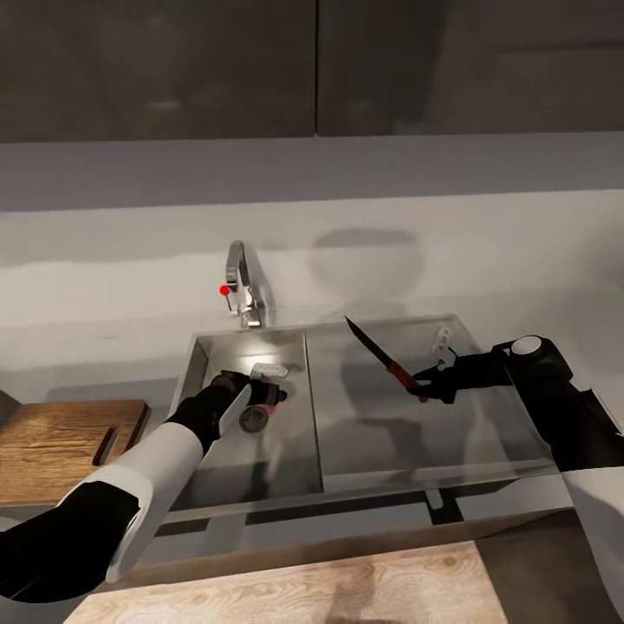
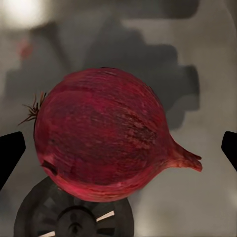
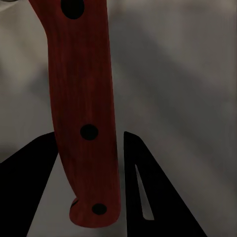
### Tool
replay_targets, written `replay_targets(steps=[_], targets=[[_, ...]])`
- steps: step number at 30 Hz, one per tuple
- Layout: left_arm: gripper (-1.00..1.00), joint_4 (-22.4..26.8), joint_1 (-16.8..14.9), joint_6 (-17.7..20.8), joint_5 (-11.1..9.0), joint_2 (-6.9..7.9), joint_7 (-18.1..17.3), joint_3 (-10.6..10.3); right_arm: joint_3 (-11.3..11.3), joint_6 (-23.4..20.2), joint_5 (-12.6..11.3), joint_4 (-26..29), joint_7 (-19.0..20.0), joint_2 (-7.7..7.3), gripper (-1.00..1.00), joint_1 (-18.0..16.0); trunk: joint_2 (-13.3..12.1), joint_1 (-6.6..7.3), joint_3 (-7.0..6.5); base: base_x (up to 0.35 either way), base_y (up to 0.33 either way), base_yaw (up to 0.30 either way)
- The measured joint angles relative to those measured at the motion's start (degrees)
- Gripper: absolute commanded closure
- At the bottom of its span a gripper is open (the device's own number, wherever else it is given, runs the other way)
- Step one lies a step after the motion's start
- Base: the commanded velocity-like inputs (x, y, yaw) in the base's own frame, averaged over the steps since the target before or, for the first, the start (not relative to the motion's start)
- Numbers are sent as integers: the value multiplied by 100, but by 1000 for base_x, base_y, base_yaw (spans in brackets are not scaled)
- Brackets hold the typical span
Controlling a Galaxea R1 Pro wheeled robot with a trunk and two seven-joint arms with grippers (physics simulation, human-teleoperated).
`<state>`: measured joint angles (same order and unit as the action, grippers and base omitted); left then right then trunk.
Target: In the kitchen, take the Vidalia onion out of the sink, dice it on the chopping board with the paring knife, put the diced onion into the bowl on the countertop, then place both the paring knife and the chopping board into the sink.
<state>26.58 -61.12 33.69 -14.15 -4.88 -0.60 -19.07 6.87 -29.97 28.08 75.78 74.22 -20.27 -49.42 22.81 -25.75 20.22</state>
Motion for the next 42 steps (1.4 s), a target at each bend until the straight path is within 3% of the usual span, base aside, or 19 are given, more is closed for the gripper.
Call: replay_targets(steps=[27, 28, 42], targets=[[-100, 0, 0, -9, -2, 10, 0, 0, 0, 0, 0, 0, 1, 0, 100, 0, 0, 0, 130, 0, 0, 0], [100, 0, 0, -9, -2, 10, 0, 0, 0, 0, 0, 0, 0, 0, 100, 0, 0, 0, 136, 0, 0, 0], [100, 170, 0, -9, -15, 19, 9, -3, 0, 0, 0, 0, 2, 0, 100, 0, 0, 0, 145, 0, 0, 0]])
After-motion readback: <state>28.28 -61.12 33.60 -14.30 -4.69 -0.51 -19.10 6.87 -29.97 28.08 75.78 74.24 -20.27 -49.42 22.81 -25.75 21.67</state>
